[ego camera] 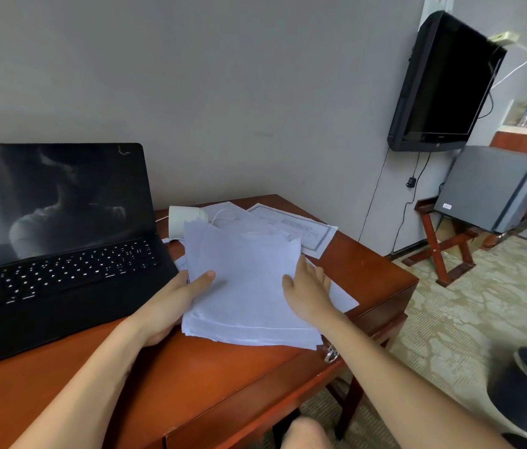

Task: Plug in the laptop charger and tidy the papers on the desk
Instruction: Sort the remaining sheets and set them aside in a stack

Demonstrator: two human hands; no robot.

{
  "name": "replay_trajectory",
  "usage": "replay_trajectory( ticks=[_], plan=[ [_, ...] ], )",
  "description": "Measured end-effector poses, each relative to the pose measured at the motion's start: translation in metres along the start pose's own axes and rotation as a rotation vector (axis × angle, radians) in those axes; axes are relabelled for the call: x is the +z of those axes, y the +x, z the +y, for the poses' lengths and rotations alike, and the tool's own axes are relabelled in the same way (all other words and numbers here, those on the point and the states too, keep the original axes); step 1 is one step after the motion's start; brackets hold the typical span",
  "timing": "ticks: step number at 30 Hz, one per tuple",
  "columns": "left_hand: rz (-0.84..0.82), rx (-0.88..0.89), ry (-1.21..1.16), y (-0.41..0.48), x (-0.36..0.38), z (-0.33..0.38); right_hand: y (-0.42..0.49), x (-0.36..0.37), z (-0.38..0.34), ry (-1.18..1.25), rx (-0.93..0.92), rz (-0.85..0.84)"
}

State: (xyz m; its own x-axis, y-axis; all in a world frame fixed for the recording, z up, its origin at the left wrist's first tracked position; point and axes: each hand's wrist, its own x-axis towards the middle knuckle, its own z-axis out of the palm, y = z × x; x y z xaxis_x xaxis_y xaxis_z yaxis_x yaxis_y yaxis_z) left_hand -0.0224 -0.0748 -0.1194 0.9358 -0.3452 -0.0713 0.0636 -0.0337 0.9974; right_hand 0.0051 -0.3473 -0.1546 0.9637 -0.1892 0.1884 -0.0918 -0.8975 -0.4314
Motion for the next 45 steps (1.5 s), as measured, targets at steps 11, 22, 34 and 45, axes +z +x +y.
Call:
replay_trajectory(
  ticks=[11, 22, 34, 45],
  plan=[
    [0.035, 0.05, 0.092, 0.0, -0.003, -0.006, 0.019, -0.014, 0.014, 0.15, -0.06, 0.101],
    [0.337, 0.304, 0.084, 0.006, -0.014, -0.005, 0.075, -0.021, 0.055, 0.036, -0.032, 0.005],
    [0.682, 0.369, 0.085, 0.01, -0.029, -0.006, 0.062, -0.015, 0.053, 0.153, -0.393, 0.242],
    [0.703, 0.352, 0.085, 0.009, -0.033, -0.011, 0.065, -0.018, 0.043, -0.187, -0.519, -0.001]
  ],
)
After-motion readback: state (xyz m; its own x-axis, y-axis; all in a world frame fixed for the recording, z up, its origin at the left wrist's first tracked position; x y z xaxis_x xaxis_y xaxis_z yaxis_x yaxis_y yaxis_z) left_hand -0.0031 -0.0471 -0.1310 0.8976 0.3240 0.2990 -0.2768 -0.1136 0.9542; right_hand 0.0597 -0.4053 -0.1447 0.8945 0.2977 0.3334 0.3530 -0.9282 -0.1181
